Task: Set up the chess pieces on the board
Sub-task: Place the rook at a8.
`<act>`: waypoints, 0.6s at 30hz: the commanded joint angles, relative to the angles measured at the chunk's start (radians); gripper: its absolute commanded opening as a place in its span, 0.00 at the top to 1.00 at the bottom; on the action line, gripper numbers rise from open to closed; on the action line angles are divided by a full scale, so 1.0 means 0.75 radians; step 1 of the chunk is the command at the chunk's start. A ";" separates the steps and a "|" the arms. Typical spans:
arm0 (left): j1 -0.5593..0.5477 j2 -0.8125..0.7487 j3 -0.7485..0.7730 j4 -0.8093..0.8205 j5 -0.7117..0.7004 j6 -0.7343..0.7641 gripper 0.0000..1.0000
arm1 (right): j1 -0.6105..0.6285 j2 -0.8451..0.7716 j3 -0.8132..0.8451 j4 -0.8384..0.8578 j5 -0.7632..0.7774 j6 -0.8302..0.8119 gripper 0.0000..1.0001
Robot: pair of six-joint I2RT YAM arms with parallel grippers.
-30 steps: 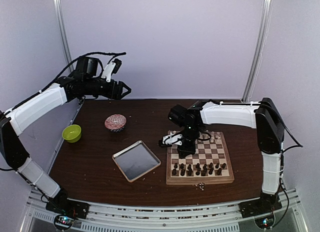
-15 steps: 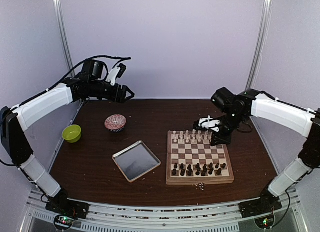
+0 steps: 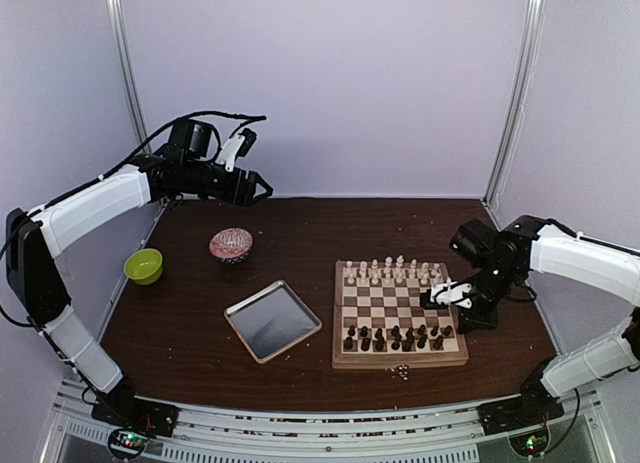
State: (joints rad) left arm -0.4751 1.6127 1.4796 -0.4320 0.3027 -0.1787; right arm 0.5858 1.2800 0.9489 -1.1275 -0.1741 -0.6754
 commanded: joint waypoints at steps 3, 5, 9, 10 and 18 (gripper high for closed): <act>-0.007 0.013 0.039 0.012 0.028 -0.015 0.29 | 0.046 -0.011 -0.079 0.065 0.016 0.000 0.91; -0.007 0.012 0.040 0.012 0.028 -0.017 0.29 | 0.057 -0.001 -0.094 0.093 0.024 0.013 0.91; -0.008 0.014 0.040 0.010 0.030 -0.018 0.29 | 0.063 0.024 -0.121 0.151 0.046 0.032 0.91; -0.008 0.015 0.040 0.009 0.030 -0.018 0.29 | 0.064 0.029 -0.130 0.161 0.052 0.033 0.91; -0.009 0.018 0.042 0.006 0.030 -0.018 0.29 | 0.064 0.069 -0.149 0.205 0.046 0.029 0.91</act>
State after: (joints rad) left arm -0.4770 1.6161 1.4796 -0.4347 0.3115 -0.1844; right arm 0.6289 1.3159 0.8436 -1.0088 -0.1551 -0.6590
